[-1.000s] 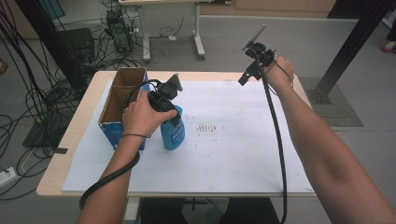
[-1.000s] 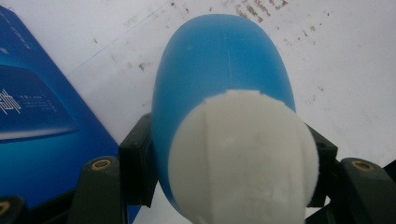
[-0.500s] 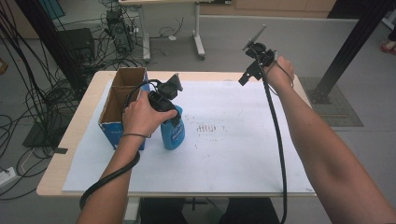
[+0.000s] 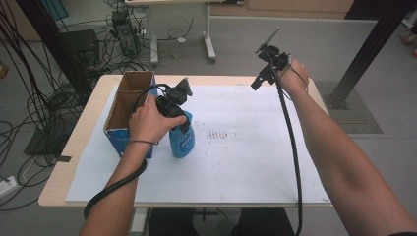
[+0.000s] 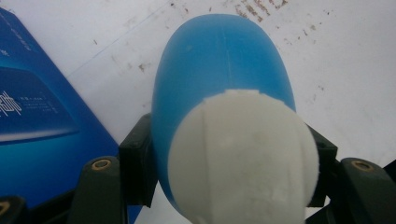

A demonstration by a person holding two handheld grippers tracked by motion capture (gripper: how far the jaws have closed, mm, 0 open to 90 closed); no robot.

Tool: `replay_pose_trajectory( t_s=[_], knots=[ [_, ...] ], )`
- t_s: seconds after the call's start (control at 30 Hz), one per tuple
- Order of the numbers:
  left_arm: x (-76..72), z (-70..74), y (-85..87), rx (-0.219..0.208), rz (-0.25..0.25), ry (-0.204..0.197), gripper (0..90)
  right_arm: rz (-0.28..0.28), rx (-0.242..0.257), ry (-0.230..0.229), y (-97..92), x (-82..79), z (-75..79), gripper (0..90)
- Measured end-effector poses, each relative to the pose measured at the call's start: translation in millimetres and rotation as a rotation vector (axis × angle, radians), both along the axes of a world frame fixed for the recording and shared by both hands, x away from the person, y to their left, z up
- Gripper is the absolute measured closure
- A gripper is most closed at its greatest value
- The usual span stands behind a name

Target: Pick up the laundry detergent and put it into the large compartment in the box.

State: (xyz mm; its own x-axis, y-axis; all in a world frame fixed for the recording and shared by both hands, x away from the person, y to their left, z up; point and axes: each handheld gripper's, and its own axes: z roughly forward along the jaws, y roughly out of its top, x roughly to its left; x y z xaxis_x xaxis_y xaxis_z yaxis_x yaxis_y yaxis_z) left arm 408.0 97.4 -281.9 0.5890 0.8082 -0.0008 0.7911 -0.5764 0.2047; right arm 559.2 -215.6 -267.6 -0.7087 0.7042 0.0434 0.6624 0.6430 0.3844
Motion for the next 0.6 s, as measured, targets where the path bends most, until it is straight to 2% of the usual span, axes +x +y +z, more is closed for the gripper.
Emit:
replay_pose_trajectory(
  t_s=[0.43,0.6],
  knots=[
    [-0.4,2.6,-3.8,0.029,0.001,0.011,37.9,-0.001,-0.006,0.004,-2.3,2.2,-1.3,3.9],
    [-2.0,8.7,-3.4,0.034,0.014,-0.003,37.9,-0.001,0.004,0.007,-3.1,0.5,-0.8,3.9]
  ],
)
